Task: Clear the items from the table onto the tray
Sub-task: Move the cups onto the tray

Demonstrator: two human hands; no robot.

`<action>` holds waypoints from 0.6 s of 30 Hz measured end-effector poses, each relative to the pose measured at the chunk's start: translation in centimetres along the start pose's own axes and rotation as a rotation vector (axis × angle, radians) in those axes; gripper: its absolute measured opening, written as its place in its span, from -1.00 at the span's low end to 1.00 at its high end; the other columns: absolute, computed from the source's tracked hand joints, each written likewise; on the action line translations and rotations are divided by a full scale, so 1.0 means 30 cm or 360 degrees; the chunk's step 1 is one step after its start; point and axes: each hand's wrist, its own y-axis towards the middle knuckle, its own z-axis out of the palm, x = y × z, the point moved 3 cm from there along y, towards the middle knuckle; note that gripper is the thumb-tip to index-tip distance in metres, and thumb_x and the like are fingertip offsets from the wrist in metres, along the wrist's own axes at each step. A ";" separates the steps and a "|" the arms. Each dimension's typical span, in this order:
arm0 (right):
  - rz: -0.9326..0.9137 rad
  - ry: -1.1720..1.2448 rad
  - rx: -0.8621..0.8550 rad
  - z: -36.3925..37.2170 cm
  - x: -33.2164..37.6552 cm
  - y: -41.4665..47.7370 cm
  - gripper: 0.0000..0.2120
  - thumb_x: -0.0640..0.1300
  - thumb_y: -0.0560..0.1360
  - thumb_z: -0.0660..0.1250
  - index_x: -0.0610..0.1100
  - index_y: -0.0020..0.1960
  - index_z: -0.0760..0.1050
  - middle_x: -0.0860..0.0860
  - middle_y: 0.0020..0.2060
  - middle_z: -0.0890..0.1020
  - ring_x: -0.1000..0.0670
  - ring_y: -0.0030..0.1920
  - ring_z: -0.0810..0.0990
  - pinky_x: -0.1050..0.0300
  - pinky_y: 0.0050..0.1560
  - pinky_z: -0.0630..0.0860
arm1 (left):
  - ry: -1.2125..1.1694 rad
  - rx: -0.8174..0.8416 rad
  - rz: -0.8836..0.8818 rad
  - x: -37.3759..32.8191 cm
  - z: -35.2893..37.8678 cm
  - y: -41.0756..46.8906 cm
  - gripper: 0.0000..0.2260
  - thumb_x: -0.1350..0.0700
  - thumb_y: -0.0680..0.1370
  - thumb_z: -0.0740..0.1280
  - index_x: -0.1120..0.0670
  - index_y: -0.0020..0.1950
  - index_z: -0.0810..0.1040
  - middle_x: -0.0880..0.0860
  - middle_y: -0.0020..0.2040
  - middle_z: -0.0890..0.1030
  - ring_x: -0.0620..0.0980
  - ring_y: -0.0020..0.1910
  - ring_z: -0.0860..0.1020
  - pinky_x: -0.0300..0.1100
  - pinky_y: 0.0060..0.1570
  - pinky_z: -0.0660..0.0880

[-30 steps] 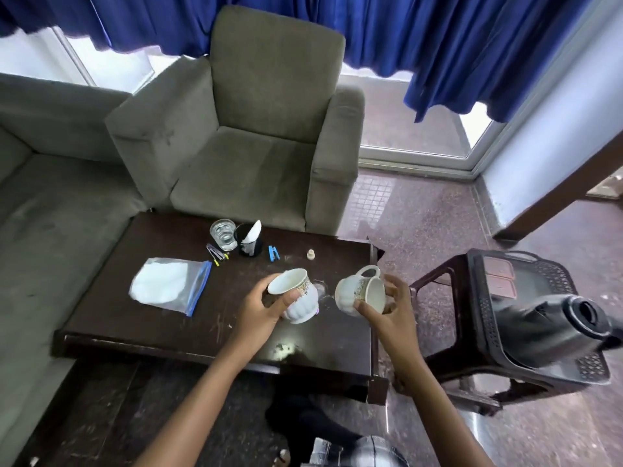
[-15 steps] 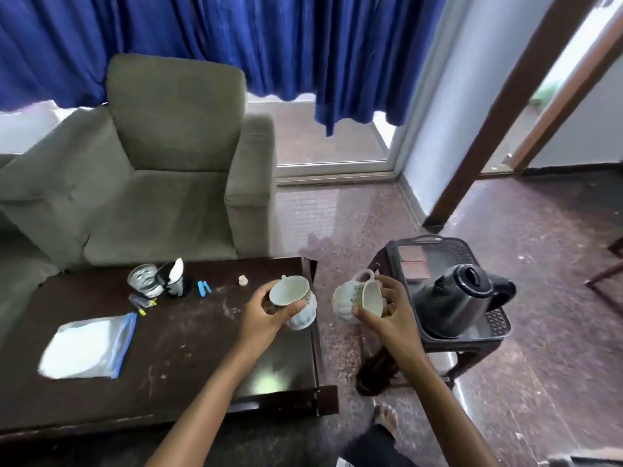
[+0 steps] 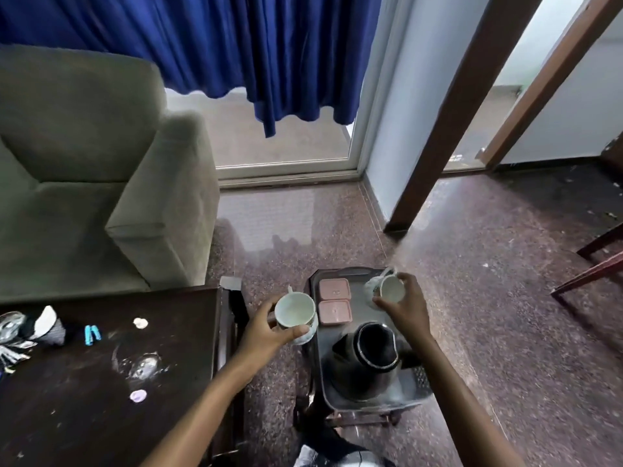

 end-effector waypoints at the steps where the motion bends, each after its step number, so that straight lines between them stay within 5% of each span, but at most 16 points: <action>1: -0.0007 -0.0101 0.0089 0.015 -0.038 0.057 -0.43 -0.17 0.25 0.55 -0.13 0.19 0.40 -0.07 0.15 0.53 -0.04 0.08 0.51 0.16 0.01 0.39 | 0.0021 0.0001 -0.0017 -0.017 0.026 0.026 -0.30 -0.12 0.11 0.54 -0.03 0.20 0.44 -0.07 0.07 0.57 -0.06 0.07 0.55 -0.32 -0.01 0.50; 5: 0.0039 -0.0467 0.0398 0.108 -0.173 0.209 -0.44 -0.06 0.29 0.50 -0.10 0.23 0.39 -0.11 0.18 0.52 -0.11 0.14 0.54 0.07 0.06 0.48 | 0.0077 -0.0006 -0.0036 -0.052 0.103 0.121 -0.44 0.21 0.32 0.54 -0.03 0.23 0.39 -0.06 0.08 0.52 -0.02 0.12 0.52 -0.40 -0.05 0.46; 10: -0.0001 -0.0815 0.0691 0.226 -0.269 0.301 -0.44 -0.02 0.36 0.44 -0.08 0.28 0.32 -0.13 0.20 0.46 -0.19 0.14 0.55 -0.05 0.02 0.53 | 0.0200 -0.0018 -0.0035 -0.084 0.160 0.177 -0.41 0.24 0.32 0.53 -0.07 0.23 0.35 -0.12 0.09 0.45 -0.26 0.04 0.44 -0.58 -0.13 0.35; 18: 0.0024 -0.1110 0.0792 0.352 -0.343 0.394 -0.49 -0.09 0.43 0.39 -0.07 0.31 0.28 -0.15 0.25 0.44 -0.23 0.16 0.55 -0.08 0.03 0.52 | 0.0143 -0.0081 -0.0124 -0.060 0.205 0.181 -0.41 0.33 0.32 0.52 0.05 0.26 0.40 -0.15 0.10 0.49 -0.36 -0.01 0.47 -0.63 -0.14 0.38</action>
